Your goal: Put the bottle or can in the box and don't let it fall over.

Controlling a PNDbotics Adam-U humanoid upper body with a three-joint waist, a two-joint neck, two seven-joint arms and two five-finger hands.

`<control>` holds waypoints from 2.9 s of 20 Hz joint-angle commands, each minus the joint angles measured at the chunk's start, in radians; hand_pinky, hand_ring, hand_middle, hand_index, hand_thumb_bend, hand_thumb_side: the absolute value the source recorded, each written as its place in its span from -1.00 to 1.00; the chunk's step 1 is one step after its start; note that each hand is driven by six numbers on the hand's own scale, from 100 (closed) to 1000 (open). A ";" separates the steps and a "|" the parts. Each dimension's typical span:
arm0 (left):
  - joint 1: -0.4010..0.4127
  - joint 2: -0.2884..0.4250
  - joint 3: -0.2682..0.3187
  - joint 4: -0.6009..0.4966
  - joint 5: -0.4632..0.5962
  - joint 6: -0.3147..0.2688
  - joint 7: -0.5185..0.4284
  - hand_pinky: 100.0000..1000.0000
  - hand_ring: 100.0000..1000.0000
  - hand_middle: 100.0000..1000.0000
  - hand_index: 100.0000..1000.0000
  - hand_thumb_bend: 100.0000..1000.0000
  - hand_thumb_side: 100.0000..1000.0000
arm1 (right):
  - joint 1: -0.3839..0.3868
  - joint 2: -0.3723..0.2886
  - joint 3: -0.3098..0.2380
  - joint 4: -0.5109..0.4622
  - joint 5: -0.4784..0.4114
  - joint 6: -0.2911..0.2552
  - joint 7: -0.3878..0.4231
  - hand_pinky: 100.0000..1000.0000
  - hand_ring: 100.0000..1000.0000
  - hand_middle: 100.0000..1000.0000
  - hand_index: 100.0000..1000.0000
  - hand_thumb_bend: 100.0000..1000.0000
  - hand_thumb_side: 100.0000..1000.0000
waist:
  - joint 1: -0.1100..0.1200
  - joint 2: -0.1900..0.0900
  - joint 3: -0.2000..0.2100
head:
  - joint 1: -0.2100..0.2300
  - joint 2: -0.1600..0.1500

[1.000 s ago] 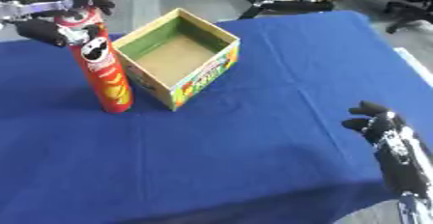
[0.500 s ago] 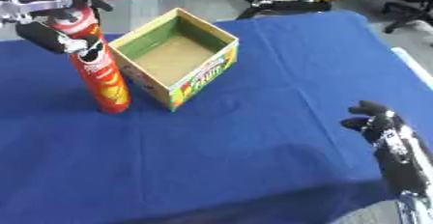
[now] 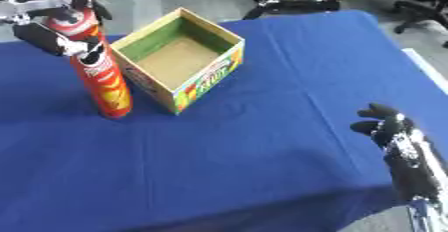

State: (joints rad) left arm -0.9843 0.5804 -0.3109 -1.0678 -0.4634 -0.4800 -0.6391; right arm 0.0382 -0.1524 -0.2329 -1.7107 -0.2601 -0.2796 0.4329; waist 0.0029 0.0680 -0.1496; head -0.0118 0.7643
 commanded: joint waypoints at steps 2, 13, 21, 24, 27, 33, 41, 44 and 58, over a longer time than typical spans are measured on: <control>-0.009 0.031 0.003 -0.024 0.048 -0.160 -0.152 -1.00 -0.58 -0.67 0.46 -1.00 -0.68 | -0.007 -0.008 -0.002 -0.009 -0.005 -0.003 0.001 0.52 0.27 0.37 0.60 -1.00 0.30 | -0.003 -0.005 0.000 | -0.005 -0.004; -0.063 0.098 0.053 -0.118 0.186 -0.102 -0.084 -1.00 -0.60 -0.72 0.45 -1.00 -0.66 | -0.007 -0.009 -0.003 -0.008 -0.007 0.000 -0.001 0.52 0.27 0.37 0.60 -1.00 0.30 | -0.002 -0.009 -0.002 | -0.011 -0.010; -0.110 0.080 0.074 -0.146 0.153 -0.072 0.046 -1.00 -0.60 -0.72 0.45 -1.00 -0.62 | -0.010 -0.010 0.003 -0.006 -0.011 0.003 0.005 0.52 0.27 0.37 0.60 -1.00 0.31 | -0.002 -0.012 -0.013 | -0.006 -0.014; -0.120 0.045 0.074 -0.127 0.122 -0.066 0.108 -1.00 -0.60 -0.72 0.45 -1.00 -0.60 | -0.014 -0.010 0.010 -0.005 -0.014 0.005 0.012 0.52 0.27 0.37 0.60 -1.00 0.32 | -0.003 -0.011 -0.021 | 0.002 -0.017; -0.125 0.008 0.065 -0.103 0.086 -0.071 0.162 -1.00 -0.60 -0.72 0.46 -1.00 -0.59 | -0.024 -0.008 0.021 -0.004 -0.019 0.007 0.022 0.52 0.27 0.37 0.60 -1.00 0.31 | -0.006 -0.007 -0.042 | 0.013 -0.023; -0.121 -0.040 0.057 -0.060 0.010 -0.089 0.235 -1.00 -0.60 -0.72 0.46 -1.00 -0.57 | -0.059 -0.003 0.049 -0.002 -0.032 0.014 0.050 0.53 0.27 0.37 0.60 -1.00 0.30 | -0.010 0.011 -0.096 | 0.046 -0.049; -0.099 -0.053 0.034 -0.053 -0.082 -0.125 0.288 0.80 0.87 0.73 1.00 -1.00 -0.56 | -0.086 0.001 0.063 0.002 -0.036 0.021 0.068 0.53 0.27 0.37 0.60 -1.00 0.31 | -0.004 0.025 -0.126 | 0.074 -0.059; -0.100 -0.038 0.041 -0.064 -0.108 -0.143 0.298 0.89 0.98 0.85 1.00 -1.00 -0.25 | -0.085 0.000 0.060 0.003 -0.035 0.021 0.066 0.53 0.27 0.37 0.60 -1.00 0.31 | -0.003 0.023 -0.121 | 0.070 -0.056; -0.074 0.031 0.038 -0.132 -0.012 -0.158 0.308 0.90 1.00 0.95 1.00 -1.00 0.13 | -0.071 -0.003 0.053 0.008 -0.026 0.014 0.061 0.53 0.26 0.36 0.60 -1.00 0.31 | -0.009 0.018 -0.087 | 0.050 -0.050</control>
State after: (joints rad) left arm -1.0414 0.5720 -0.2797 -1.1729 -0.4982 -0.6357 -0.3319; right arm -0.0261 -0.1442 -0.1723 -1.6947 -0.2901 -0.2618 0.4938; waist -0.0027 0.1011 -0.2355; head 0.0435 0.7170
